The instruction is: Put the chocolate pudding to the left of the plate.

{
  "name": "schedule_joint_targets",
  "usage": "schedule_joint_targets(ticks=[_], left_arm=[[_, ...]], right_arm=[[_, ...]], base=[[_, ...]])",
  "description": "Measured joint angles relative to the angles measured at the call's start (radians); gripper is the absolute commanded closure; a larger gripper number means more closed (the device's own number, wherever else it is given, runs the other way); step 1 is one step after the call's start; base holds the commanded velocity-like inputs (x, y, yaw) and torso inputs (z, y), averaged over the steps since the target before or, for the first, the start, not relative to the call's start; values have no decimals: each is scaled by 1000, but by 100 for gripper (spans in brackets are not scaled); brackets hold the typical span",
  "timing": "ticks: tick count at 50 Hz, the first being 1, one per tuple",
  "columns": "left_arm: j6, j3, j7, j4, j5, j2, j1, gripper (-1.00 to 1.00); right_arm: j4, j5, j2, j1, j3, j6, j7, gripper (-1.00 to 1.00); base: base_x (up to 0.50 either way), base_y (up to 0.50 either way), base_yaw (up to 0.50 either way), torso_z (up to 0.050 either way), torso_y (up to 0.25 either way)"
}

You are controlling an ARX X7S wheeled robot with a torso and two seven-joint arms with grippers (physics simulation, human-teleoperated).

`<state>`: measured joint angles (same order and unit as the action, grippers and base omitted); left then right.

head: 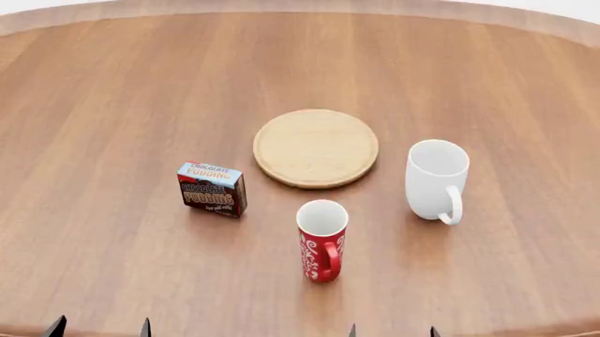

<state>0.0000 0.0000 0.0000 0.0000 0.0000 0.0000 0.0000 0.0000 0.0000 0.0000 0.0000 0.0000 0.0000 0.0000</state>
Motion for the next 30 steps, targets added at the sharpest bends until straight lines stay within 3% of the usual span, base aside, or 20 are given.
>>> schedule_joint_targets(ticks=[22,30], left_arm=[[42,61,-99,7,77,-49,8,-100],[49,88,-110,9,73,-59,14,-100]], right_arm=[[-6,8,38,4,-63,-2,102,-100],[-7,-3,51,3,-91,2,136,-100]], base=[[0,0,0,0,0],[0,254,0,0,0]])
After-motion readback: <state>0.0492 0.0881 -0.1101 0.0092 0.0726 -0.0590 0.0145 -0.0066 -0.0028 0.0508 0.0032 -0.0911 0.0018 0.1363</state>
